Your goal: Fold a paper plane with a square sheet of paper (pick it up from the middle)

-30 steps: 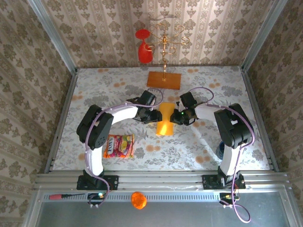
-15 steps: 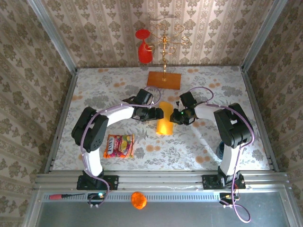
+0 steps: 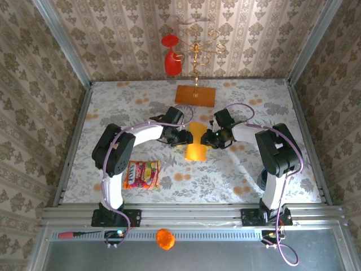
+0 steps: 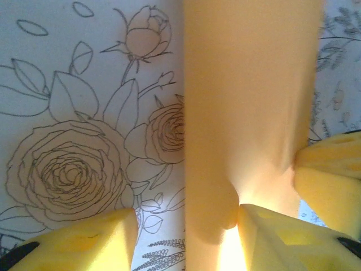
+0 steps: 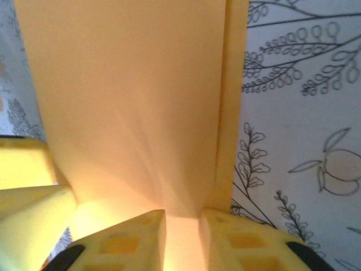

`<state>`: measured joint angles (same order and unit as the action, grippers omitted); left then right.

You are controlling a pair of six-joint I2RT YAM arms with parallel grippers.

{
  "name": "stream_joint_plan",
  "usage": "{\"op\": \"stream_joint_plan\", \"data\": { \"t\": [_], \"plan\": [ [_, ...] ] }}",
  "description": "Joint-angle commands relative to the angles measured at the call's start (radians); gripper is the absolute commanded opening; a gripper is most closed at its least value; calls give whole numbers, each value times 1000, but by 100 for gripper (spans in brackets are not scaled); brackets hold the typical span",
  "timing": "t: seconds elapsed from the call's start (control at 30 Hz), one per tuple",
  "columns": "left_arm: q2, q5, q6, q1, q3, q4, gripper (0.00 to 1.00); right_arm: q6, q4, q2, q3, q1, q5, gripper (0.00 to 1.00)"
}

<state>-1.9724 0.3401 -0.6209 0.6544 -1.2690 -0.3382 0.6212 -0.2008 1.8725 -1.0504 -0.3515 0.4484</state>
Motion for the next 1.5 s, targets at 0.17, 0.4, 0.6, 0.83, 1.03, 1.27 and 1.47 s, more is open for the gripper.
{"op": "stream_joint_plan", "data": {
  "t": [0.17, 0.4, 0.6, 0.83, 1.03, 1.27, 1.47],
  "plan": [
    [-111, -125, -34, 54, -56, -171, 52, 35, -29, -205, 36, 47, -114, 30],
    [-143, -137, -31, 71, -63, -199, 52, 36, -23, -245, 91, 99, -136, 29],
    [-173, -169, -59, 73, -94, -250, 52, 44, -12, -222, 94, 102, -118, 28],
    [-221, -165, -71, 84, -122, -275, 51, 46, -11, -208, 97, 102, -117, 28],
    [-244, -157, -27, 96, -140, -294, 51, 48, -9, -204, 104, 102, -140, 27],
    [-259, -152, 14, 100, -158, -304, 52, 49, -7, -194, 104, 103, -142, 27],
    [-285, -156, 4, 100, -189, -322, 53, 52, -5, -185, 102, 104, -134, 27]
  ]
}}
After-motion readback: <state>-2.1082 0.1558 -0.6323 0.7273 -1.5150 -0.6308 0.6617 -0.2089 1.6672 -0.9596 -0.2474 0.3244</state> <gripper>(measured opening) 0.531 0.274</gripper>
